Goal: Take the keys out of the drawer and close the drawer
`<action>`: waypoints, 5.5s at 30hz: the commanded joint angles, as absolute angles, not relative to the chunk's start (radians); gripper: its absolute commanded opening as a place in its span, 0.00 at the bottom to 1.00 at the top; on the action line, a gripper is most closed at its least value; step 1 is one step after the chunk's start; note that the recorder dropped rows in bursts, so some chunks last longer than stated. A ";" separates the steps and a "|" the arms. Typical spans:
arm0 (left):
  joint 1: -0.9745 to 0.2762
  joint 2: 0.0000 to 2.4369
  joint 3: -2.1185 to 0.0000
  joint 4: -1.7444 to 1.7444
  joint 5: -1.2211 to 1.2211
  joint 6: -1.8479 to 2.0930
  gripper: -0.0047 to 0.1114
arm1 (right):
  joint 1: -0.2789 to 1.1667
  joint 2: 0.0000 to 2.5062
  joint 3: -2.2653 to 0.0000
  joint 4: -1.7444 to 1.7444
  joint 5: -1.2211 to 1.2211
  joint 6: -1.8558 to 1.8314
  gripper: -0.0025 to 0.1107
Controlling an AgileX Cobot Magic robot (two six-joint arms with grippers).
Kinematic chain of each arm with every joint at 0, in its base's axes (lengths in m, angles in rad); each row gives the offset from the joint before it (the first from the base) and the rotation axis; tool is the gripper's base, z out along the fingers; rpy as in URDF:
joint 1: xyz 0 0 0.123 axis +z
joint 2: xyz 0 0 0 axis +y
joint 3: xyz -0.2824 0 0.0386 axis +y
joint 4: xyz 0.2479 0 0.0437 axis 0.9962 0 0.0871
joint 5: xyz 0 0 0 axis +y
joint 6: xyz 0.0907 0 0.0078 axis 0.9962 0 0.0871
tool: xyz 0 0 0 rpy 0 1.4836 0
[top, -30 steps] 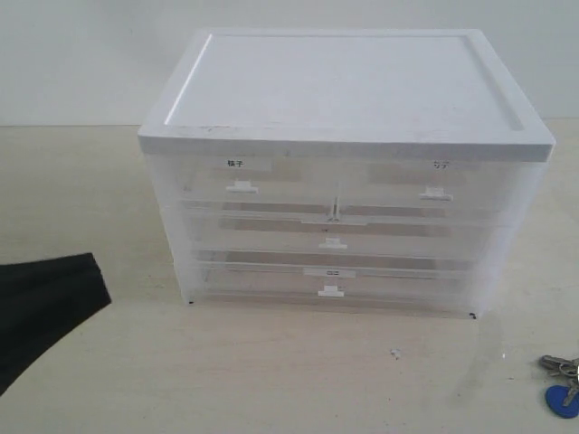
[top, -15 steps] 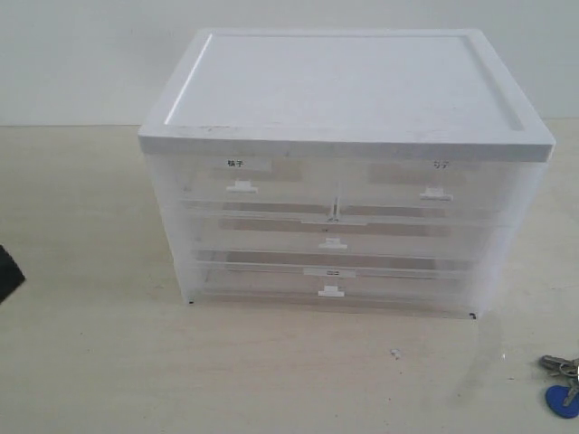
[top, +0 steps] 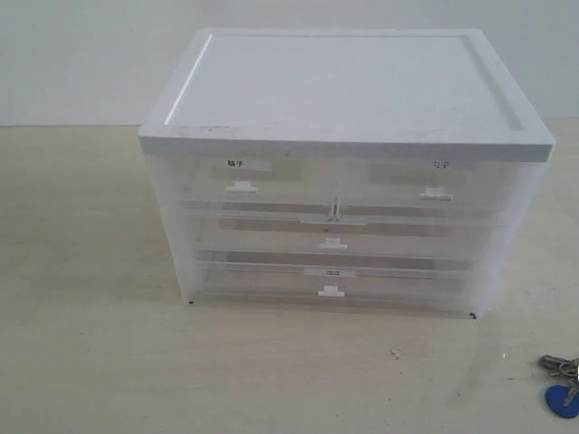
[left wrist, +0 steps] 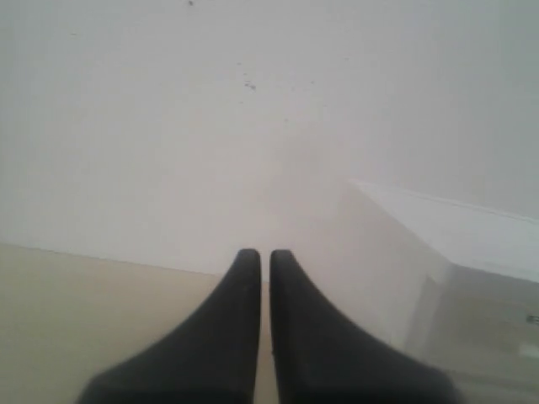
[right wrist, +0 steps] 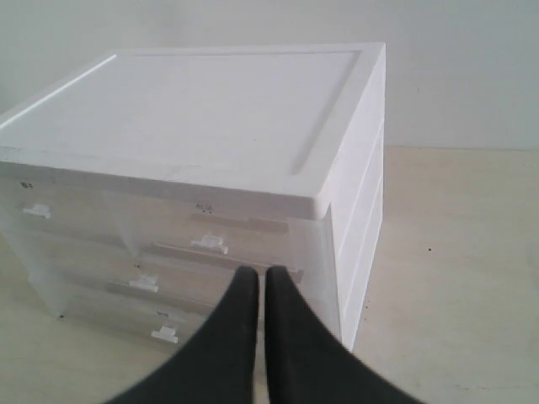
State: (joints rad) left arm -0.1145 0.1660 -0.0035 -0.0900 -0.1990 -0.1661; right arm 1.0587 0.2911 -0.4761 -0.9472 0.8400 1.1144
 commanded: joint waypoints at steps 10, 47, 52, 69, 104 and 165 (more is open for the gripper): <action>0.100 0.000 0.000 -0.089 0.013 -0.070 0.08 | 1.056 0.289 -0.481 -0.950 0.843 1.116 0.02; 0.100 0.000 0.000 -0.090 0.296 0.234 0.08 | 1.056 0.289 -0.481 -0.950 0.842 1.115 0.02; 0.100 0.000 0.000 -0.090 0.296 0.234 0.08 | 1.056 0.289 -0.481 -0.950 0.842 1.115 0.02; 0.100 0.000 0.000 -0.090 0.296 0.234 0.08 | 1.056 0.225 -0.429 -1.009 0.809 1.093 0.02; 0.100 0.000 0.000 -0.090 0.296 0.234 0.08 | 0.158 0.000 0.000 -0.189 -0.147 0.221 0.02; 0.100 0.000 0.000 -0.090 0.296 0.234 0.08 | 0.029 0.000 0.000 -0.191 0.327 0.150 0.02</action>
